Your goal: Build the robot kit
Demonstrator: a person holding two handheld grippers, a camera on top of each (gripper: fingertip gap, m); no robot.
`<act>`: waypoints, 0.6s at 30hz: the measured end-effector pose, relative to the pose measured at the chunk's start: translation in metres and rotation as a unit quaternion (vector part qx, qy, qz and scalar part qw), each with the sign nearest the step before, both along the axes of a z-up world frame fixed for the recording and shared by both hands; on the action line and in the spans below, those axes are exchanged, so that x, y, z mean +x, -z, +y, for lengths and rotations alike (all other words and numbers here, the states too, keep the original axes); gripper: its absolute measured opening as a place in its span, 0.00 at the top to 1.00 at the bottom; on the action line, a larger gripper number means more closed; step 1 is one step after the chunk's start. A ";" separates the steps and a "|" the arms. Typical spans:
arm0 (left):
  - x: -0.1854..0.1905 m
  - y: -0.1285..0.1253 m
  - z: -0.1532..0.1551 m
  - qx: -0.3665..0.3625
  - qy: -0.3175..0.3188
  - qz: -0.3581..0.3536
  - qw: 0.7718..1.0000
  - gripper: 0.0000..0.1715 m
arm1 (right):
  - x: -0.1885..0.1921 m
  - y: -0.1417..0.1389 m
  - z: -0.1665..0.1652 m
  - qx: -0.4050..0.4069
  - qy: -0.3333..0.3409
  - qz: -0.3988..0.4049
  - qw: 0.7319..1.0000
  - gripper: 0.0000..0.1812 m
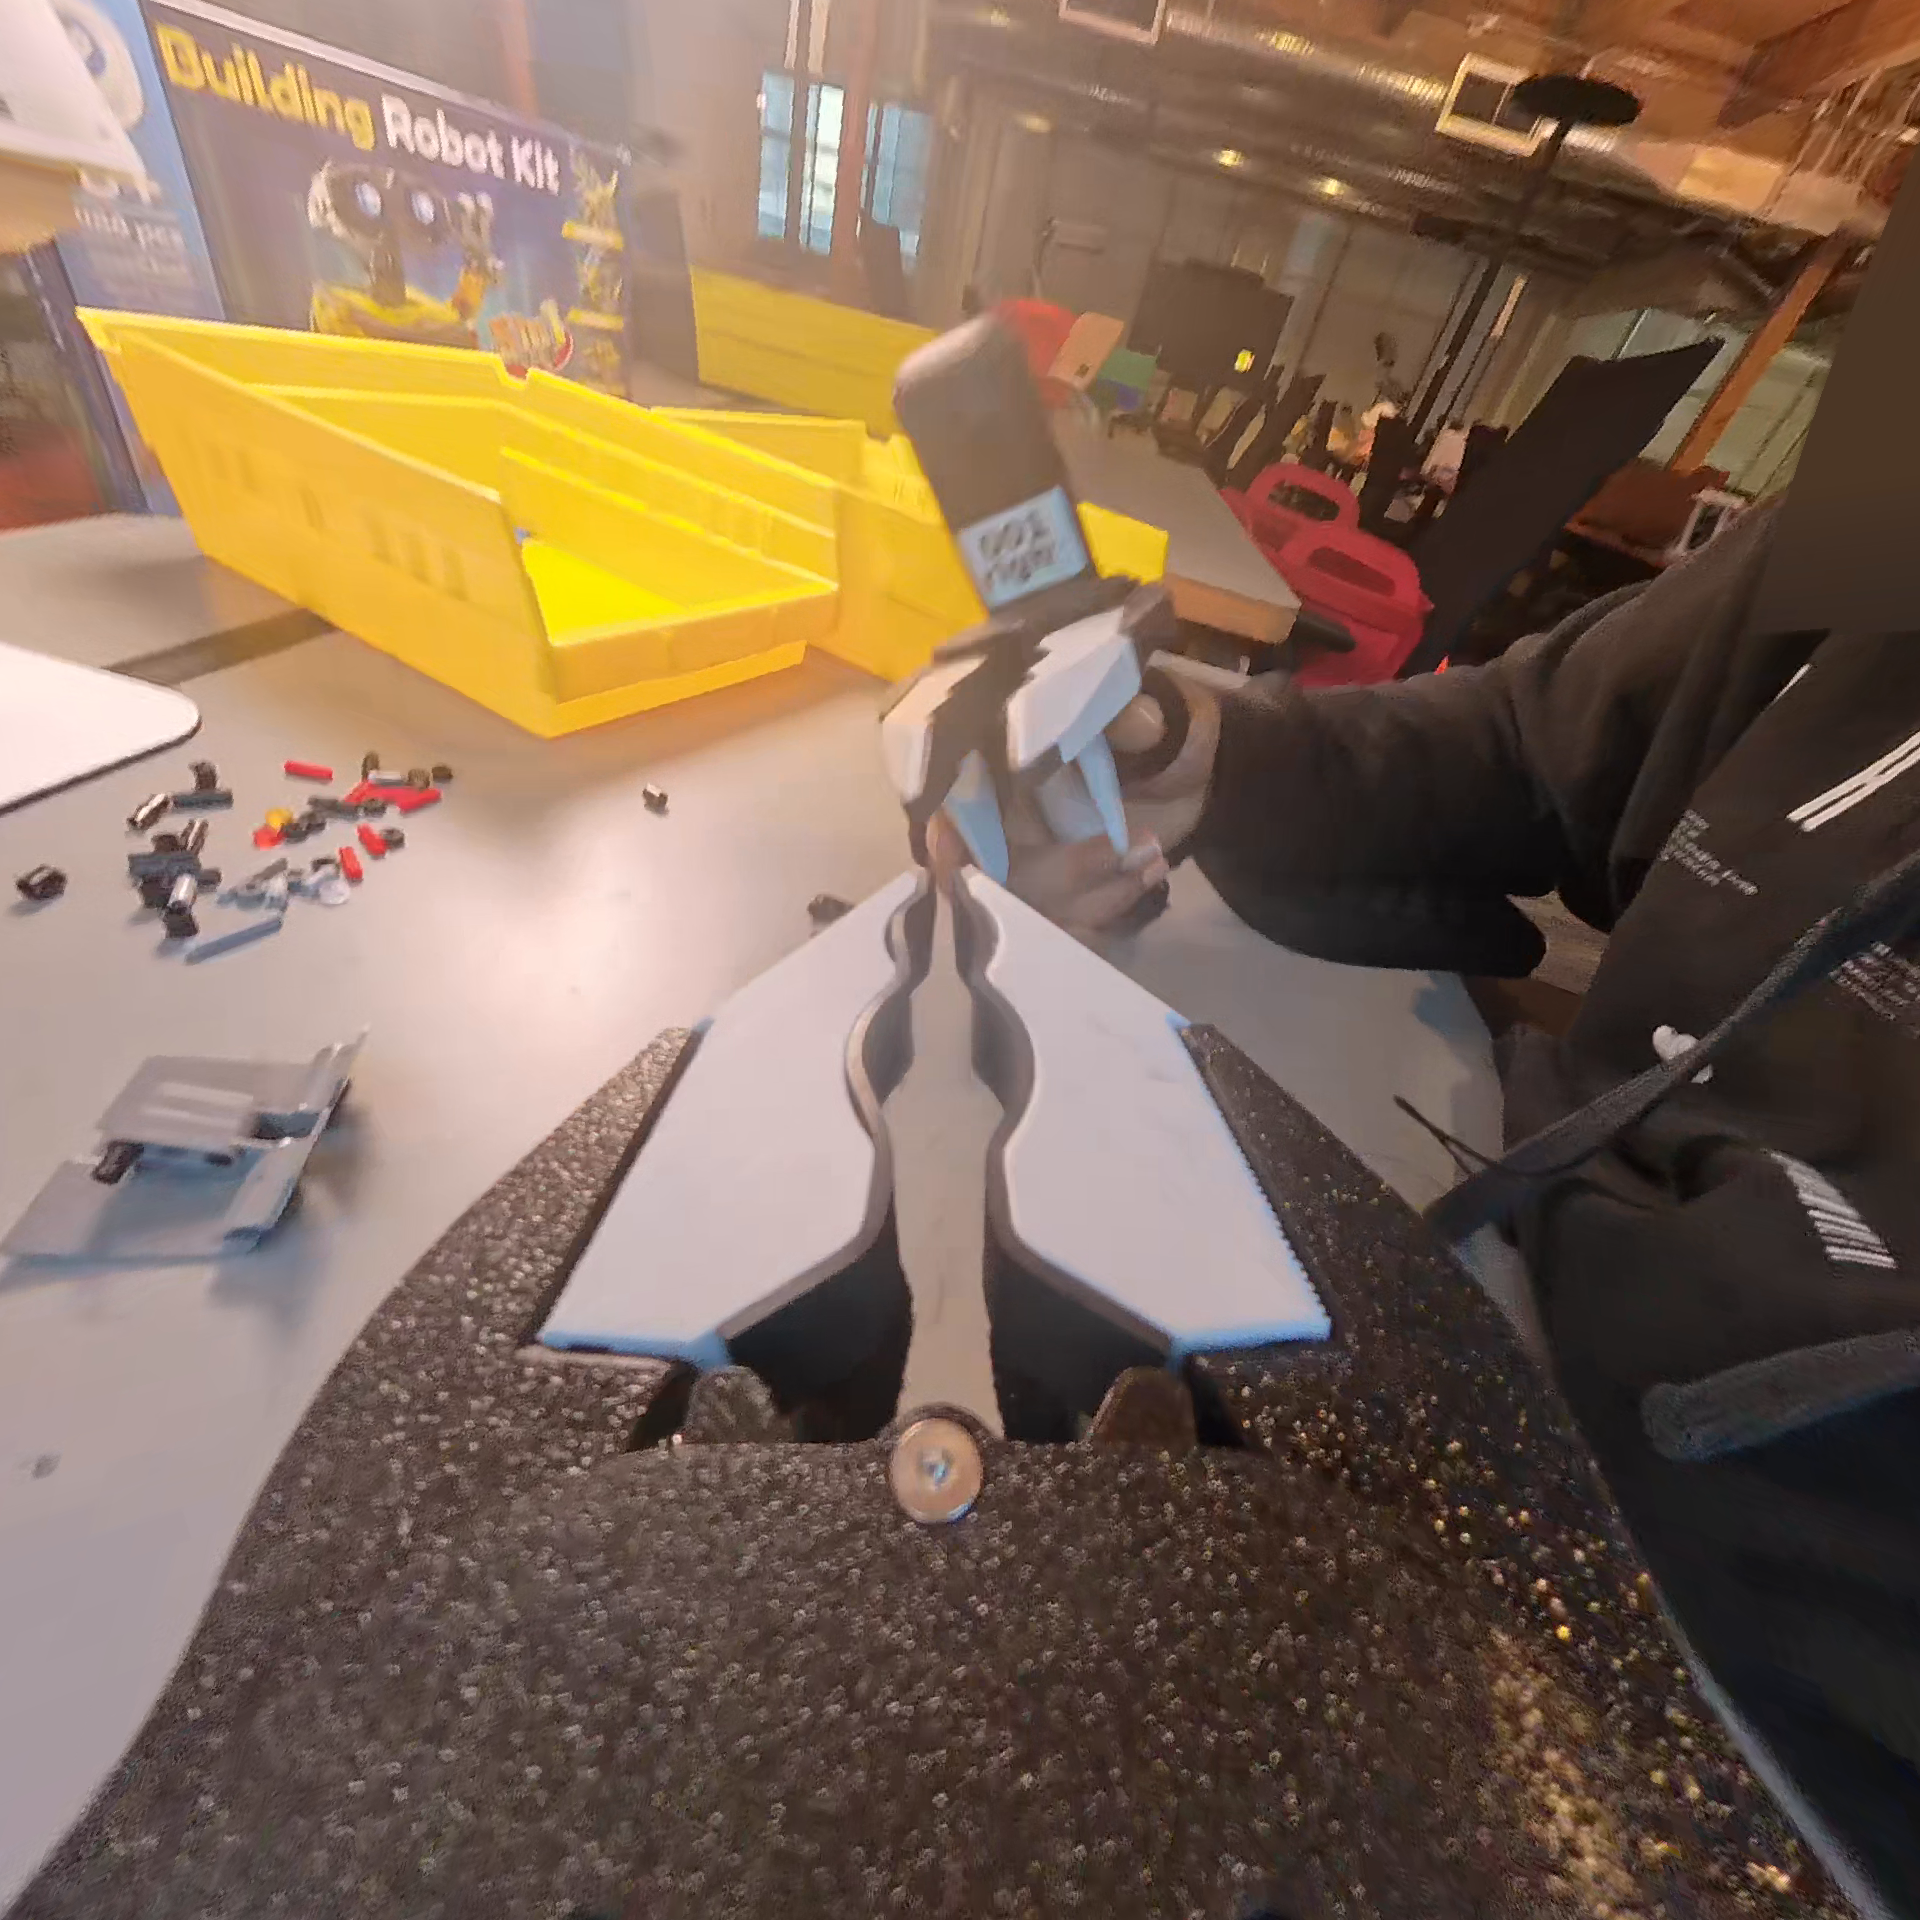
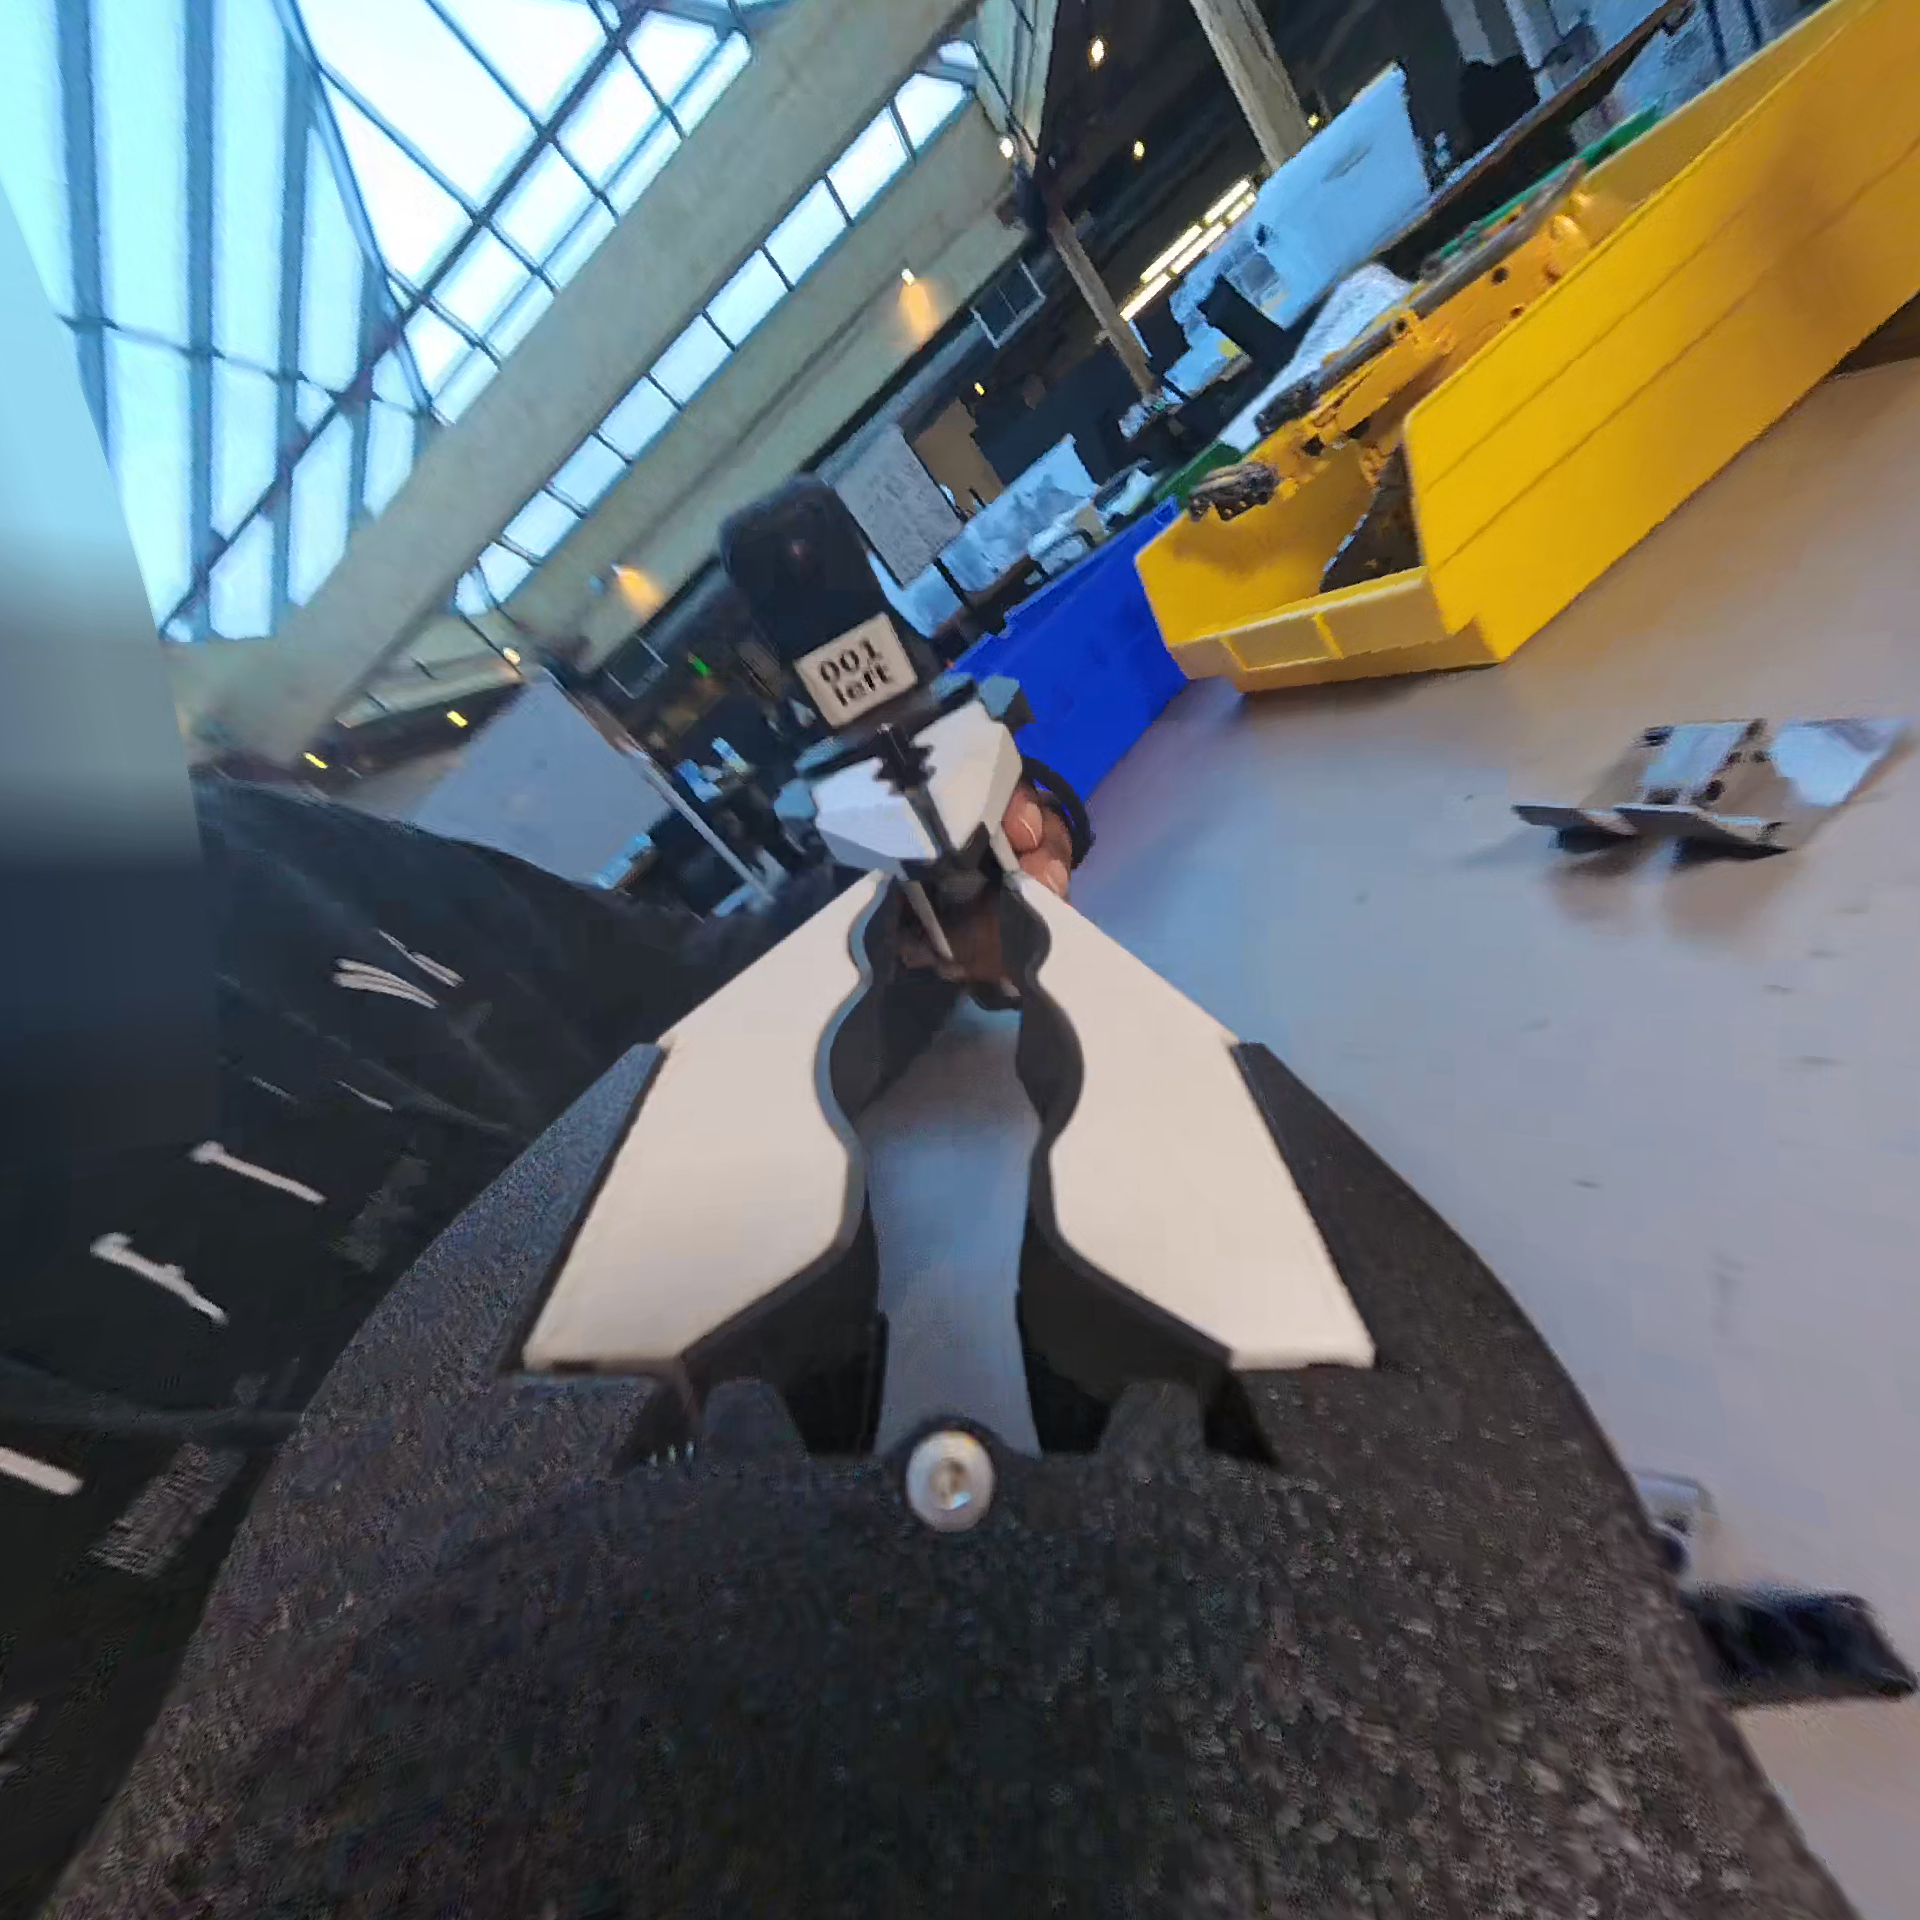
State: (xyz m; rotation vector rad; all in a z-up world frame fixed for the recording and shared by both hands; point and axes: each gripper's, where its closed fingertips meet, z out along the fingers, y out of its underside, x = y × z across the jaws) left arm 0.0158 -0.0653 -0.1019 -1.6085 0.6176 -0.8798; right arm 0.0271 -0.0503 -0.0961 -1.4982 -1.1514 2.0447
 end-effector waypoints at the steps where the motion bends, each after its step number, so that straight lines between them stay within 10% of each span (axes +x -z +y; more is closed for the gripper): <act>1: -0.002 0.005 0.001 -0.011 -0.001 0.011 1.000 0.97 | 0.001 0.005 0.000 0.049 0.004 -0.014 0.999 0.89; 9: 0.007 0.033 0.001 -0.031 0.010 0.089 0.996 0.86 | 0.044 0.069 -0.006 0.430 -0.096 -0.153 0.885 0.89; 18: 0.013 0.041 0.002 -0.031 0.010 0.113 0.993 0.85 | 0.103 0.041 0.036 0.473 -0.075 -0.240 0.845 0.89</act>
